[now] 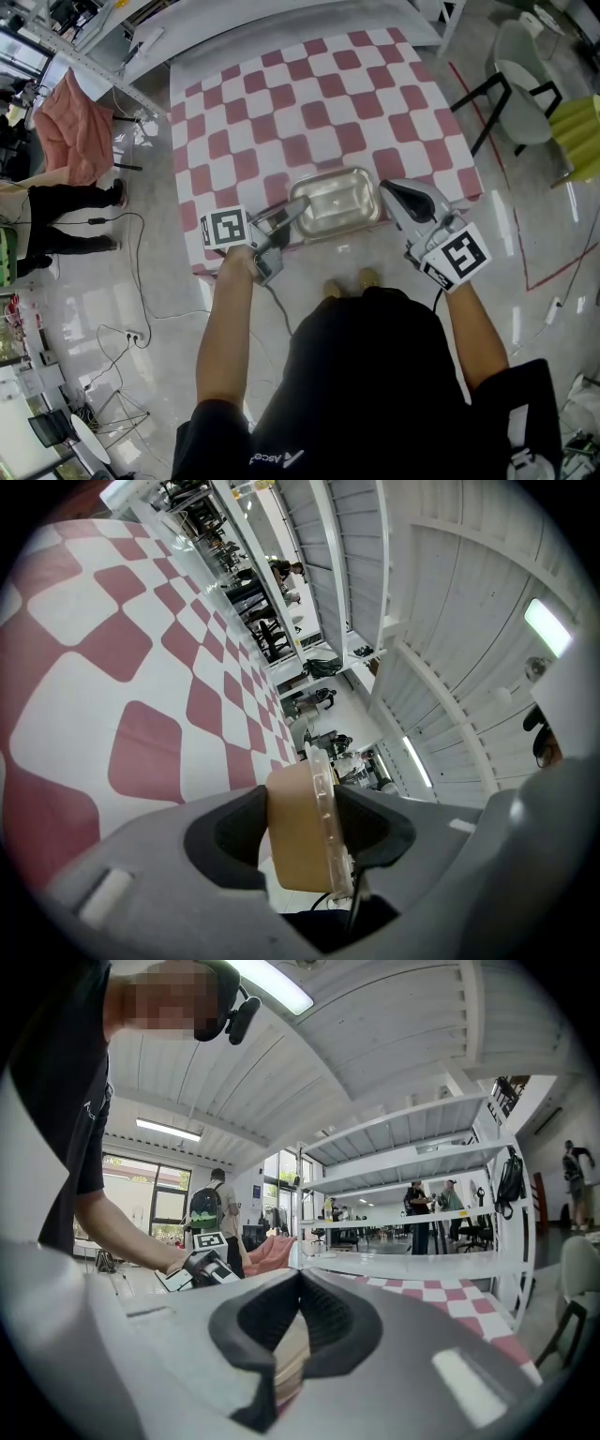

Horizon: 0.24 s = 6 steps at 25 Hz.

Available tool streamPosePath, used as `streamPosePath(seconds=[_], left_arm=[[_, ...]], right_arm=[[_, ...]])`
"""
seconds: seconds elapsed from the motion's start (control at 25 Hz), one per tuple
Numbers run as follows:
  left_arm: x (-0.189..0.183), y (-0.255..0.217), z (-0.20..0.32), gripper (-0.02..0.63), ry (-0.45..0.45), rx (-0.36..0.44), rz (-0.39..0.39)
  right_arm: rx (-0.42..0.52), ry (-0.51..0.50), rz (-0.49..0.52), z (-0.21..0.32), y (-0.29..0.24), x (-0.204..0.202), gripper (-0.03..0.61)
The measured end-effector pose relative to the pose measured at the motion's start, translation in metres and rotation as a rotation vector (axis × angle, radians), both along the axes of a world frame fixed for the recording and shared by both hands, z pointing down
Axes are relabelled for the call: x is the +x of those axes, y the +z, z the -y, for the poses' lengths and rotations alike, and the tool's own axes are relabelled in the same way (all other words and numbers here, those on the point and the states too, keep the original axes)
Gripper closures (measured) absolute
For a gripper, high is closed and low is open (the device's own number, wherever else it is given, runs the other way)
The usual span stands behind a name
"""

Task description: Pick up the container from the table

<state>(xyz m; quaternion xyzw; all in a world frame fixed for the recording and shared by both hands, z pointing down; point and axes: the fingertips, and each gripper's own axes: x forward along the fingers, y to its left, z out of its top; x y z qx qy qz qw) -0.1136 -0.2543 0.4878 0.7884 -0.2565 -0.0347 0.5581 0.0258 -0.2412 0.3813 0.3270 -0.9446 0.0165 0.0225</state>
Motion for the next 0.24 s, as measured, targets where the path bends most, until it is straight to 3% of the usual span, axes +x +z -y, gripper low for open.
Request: streamPosePath(seconds=[0.24], left_arm=[[-0.0018,0.0002,0.0006,0.383,-0.004,0.010,0.005]], right_arm=[[-0.001,0.004,0.000,-0.0015,0.0002,0.0010,0.575]])
